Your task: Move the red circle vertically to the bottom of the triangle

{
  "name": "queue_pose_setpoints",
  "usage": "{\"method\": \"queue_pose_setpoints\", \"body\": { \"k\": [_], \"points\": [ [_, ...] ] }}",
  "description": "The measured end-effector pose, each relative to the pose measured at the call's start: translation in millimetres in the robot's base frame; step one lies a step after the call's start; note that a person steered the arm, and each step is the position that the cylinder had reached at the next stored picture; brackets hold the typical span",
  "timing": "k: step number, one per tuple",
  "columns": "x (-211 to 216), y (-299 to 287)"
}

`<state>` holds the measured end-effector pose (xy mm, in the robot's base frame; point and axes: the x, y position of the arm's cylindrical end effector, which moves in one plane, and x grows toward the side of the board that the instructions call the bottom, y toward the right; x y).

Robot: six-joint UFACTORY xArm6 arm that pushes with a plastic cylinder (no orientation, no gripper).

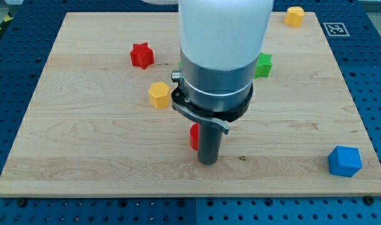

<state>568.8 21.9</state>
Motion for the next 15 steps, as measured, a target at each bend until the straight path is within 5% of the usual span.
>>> {"method": "queue_pose_setpoints", "body": {
  "k": [3, 7, 9, 15],
  "points": [
    [-8, -37],
    [-10, 31],
    [-22, -21],
    [-31, -31]
  ]
}}
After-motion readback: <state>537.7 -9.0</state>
